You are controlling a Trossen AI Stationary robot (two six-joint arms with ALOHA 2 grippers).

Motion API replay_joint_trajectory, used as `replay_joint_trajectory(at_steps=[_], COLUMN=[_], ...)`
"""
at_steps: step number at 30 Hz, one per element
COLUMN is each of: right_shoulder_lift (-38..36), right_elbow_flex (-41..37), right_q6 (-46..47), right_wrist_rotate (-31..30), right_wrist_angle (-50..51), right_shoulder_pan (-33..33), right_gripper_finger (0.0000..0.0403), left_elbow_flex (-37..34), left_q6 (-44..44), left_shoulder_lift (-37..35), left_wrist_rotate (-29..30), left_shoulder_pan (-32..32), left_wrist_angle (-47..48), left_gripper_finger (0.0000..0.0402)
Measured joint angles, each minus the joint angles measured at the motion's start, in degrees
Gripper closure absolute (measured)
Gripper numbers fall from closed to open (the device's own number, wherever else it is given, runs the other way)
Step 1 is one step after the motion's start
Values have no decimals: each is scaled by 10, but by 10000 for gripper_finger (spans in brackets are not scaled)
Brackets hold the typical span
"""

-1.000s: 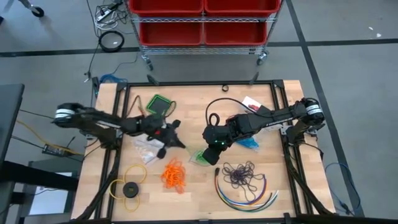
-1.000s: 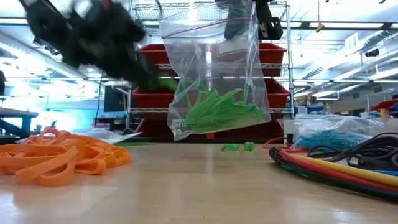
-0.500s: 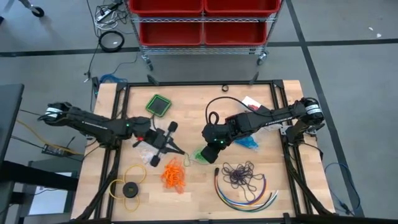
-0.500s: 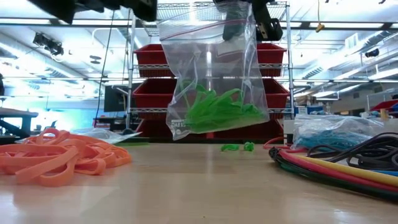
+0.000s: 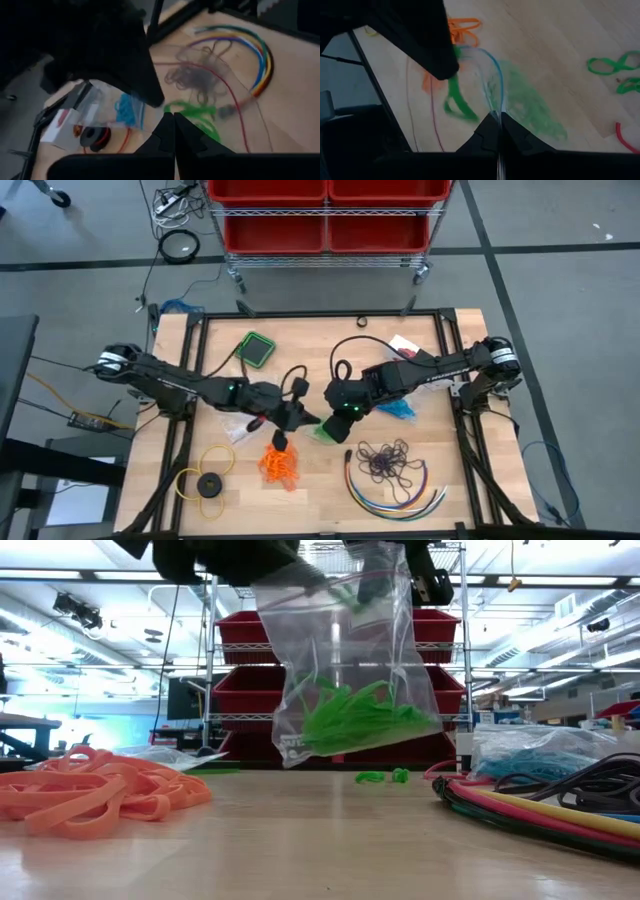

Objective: Sort rubber bands
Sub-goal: Put the green rubber band into the transparent zip bag

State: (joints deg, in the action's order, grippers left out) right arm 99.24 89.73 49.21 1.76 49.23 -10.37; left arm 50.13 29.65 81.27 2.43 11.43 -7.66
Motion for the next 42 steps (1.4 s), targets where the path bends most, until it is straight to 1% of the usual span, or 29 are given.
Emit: replay_joint_trajectory(at_steps=[3,6,10,14,16,18,21,24,30,34,37,39,42], right_shoulder_lift=[0,0,0,0,0,0,0,0,0,0,0,0,0], right_elbow_flex=[0,0,0,0,0,0,0,0,0,0,0,0,0], right_q6=[0,-3,-3,-3,-3,-3,-3,-3,-3,-3,0,1,1], right_wrist_rotate=[0,0,0,-1,-1,-1,-2,-2,-2,-2,1,5,4], right_wrist_angle=[0,-1,-3,-3,-3,-3,-3,-3,1,26,60,75,77], right_shoulder_pan=[0,0,0,0,0,0,0,0,0,0,1,1,1], right_gripper_finger=[403,403,403,403,403,403,403,403,403,403,403,403,403], left_elbow_flex=[3,4,4,4,4,4,4,4,4,4,4,4,0], left_q6=[2,7,18,19,19,18,17,15,2,1,-1,-8,-26], left_shoulder_lift=[3,3,3,2,-1,-5,-11,-18,-27,-58,-87,-99,-101], left_wrist_rotate=[1,1,7,44,54,54,54,54,56,100,104,98,50], left_shoulder_pan=[6,14,25,29,30,32,34,34,34,28,8,-11,-48], left_wrist_angle=[20,21,17,15,13,10,8,9,12,19,42,60,94], left_gripper_finger=[393,368,315,252,224,200,176,163,159,158,158,158,158])
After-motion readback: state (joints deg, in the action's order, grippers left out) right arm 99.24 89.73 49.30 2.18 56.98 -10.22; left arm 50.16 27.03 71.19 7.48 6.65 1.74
